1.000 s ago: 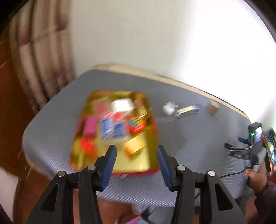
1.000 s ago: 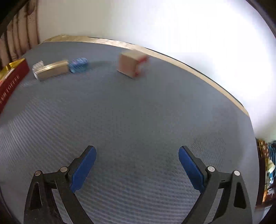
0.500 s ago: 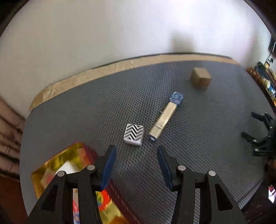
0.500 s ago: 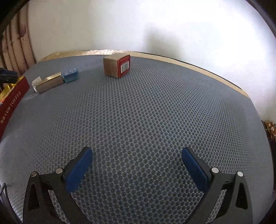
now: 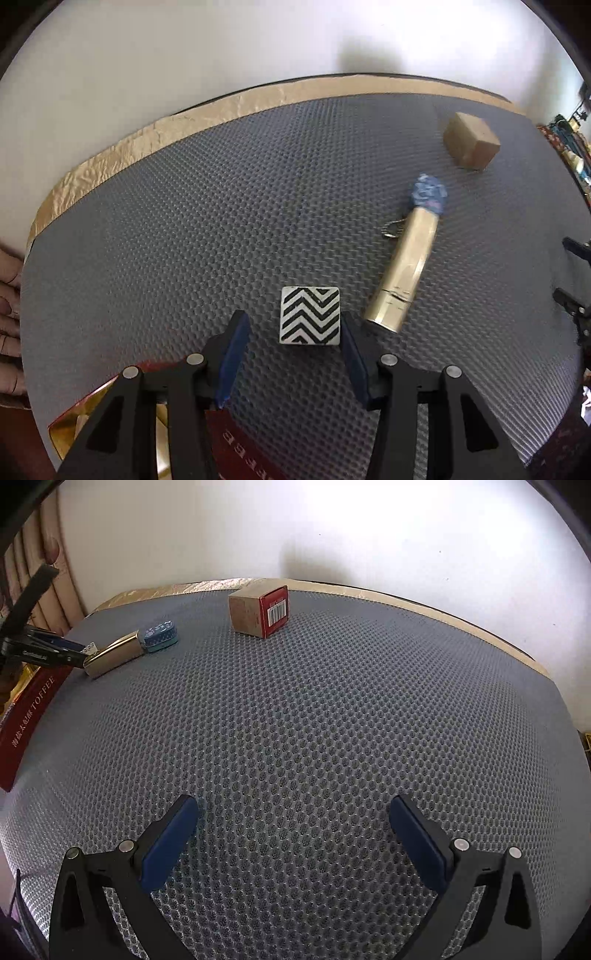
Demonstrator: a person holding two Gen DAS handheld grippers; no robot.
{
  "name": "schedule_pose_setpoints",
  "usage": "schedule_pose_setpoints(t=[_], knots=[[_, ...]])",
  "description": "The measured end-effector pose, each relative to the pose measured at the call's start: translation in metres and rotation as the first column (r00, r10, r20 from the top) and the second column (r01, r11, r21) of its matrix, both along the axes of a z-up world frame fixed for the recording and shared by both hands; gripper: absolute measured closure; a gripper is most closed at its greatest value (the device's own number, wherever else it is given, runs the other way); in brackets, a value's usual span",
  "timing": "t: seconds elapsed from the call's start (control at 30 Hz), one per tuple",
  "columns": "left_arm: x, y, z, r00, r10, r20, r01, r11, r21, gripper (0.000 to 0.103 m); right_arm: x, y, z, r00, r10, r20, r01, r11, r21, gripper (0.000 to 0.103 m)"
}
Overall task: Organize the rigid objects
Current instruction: 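Move the left tool to the black-white zigzag cube and grasp it, then carry zigzag cube to tin with left tool while right grasps gold lighter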
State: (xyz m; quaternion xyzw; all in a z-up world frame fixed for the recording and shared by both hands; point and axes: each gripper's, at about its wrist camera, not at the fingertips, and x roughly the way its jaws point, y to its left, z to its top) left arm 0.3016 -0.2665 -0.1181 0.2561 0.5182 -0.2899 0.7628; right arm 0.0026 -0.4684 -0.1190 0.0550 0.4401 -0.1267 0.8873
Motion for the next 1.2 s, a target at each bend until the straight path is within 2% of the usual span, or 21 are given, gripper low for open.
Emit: schedule_pose_setpoints(t=[0.03, 0.1, 0.33, 0.5, 0.63, 0.73, 0.77, 0.83, 0.87, 0.93, 1.0, 1.07, 1.1, 1.13, 1.2], knots=[[0.003, 0.0, -0.007, 1.0, 0.005, -0.026, -0.005, 1.0, 0.008, 0.073, 0.0, 0.0, 0.0, 1.0, 0.0, -0.001, 0.0, 1.0, -0.001, 0.001], [0.008, 0.002, -0.007, 0.999, 0.024, -0.047, -0.026, 0.999, -0.034, 0.073, -0.001, -0.001, -0.001, 1.0, 0.0, -0.003, 0.0, 1.0, -0.002, 0.001], [0.008, 0.007, -0.008, 0.996, 0.052, -0.066, -0.057, 0.995, -0.08, 0.073, 0.001, -0.001, -0.003, 1.0, 0.001, -0.008, -0.001, 1.0, -0.006, 0.001], [-0.003, 0.02, 0.011, 0.992, 0.124, -0.01, -0.124, 0.982, -0.145, 0.073, 0.001, -0.001, -0.003, 1.0, 0.001, -0.008, -0.001, 1.0, -0.006, 0.0], [-0.025, 0.041, 0.042, 0.975, 0.224, 0.008, -0.216, 0.948, -0.234, 0.073, 0.003, 0.0, -0.003, 1.0, 0.004, -0.016, -0.004, 1.0, -0.01, 0.0], [-0.047, 0.066, 0.067, 0.951, 0.309, -0.012, -0.298, 0.902, -0.314, 0.073, 0.008, -0.001, -0.002, 0.999, 0.011, -0.043, -0.011, 1.0, -0.003, 0.0], [-0.059, 0.076, 0.074, 0.94, 0.34, -0.009, -0.324, 0.887, -0.329, 0.073, 0.011, 0.0, 0.0, 0.999, 0.026, -0.046, -0.026, 1.0, 0.008, 0.0], [-0.081, 0.096, 0.084, 0.921, 0.388, -0.024, -0.37, 0.858, -0.357, 0.073, 0.019, 0.006, 0.01, 0.991, 0.135, -0.011, -0.133, 0.988, 0.08, 0.0], [-0.09, 0.106, 0.086, 0.914, 0.405, -0.035, -0.389, 0.846, -0.366, 0.073, 0.027, 0.017, 0.02, 0.975, 0.22, 0.013, -0.22, 0.971, 0.092, 0.0], [-0.101, 0.12, 0.087, 0.904, 0.424, -0.051, -0.411, 0.833, -0.369, 0.073, 0.042, 0.043, 0.043, 0.929, 0.369, 0.037, -0.369, 0.929, -0.007, 0.0], [-0.119, 0.134, 0.087, 0.887, 0.459, -0.058, -0.447, 0.817, -0.365, 0.073, 0.062, 0.077, 0.062, 0.838, 0.546, -0.002, -0.537, 0.823, -0.187, 0.0], [-0.133, 0.145, 0.086, 0.876, 0.476, -0.073, -0.469, 0.806, -0.362, 0.073, 0.093, 0.106, 0.067, 0.738, 0.659, -0.141, -0.667, 0.682, -0.3, 0.001], [-0.139, 0.151, 0.086, 0.871, 0.484, -0.079, -0.478, 0.8, -0.364, 0.073, 0.107, 0.115, 0.069, 0.712, 0.675, -0.195, -0.696, 0.641, -0.323, 0.002], [-0.142, 0.156, 0.085, 0.866, 0.493, -0.086, -0.487, 0.793, -0.366, 0.073, 0.126, 0.126, 0.075, 0.669, 0.706, -0.233, -0.739, 0.599, -0.308, 0.004], [-0.148, 0.164, 0.083, 0.859, 0.502, -0.101, -0.502, 0.784, -0.365, 0.073, 0.153, 0.142, 0.085, 0.598, 0.754, -0.273, -0.8, 0.54, -0.262, 0.005]])
